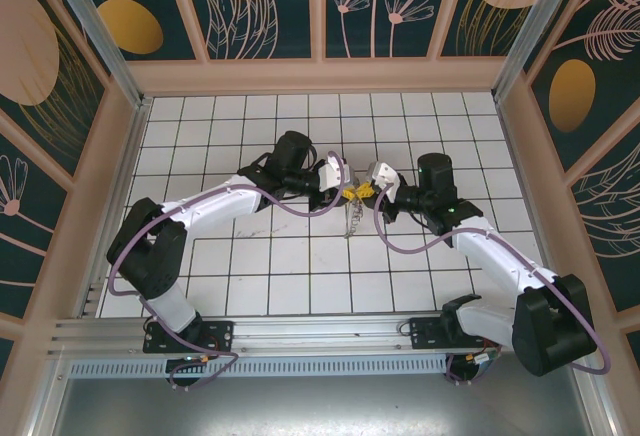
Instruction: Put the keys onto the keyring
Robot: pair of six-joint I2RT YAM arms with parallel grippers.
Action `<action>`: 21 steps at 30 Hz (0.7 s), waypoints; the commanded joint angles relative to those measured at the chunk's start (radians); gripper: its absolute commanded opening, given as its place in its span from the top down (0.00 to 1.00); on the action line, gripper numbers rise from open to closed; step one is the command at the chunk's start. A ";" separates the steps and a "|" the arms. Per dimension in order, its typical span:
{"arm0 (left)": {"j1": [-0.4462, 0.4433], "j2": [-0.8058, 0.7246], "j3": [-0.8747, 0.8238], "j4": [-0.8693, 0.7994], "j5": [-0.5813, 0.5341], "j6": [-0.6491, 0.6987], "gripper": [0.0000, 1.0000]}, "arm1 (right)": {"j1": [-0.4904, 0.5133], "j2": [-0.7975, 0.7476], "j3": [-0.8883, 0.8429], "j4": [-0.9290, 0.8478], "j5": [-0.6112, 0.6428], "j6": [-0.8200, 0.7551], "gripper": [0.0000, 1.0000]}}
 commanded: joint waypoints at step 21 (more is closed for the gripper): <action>-0.004 0.002 0.037 -0.015 0.060 -0.005 0.91 | 0.002 0.003 0.008 0.035 -0.043 -0.012 1.00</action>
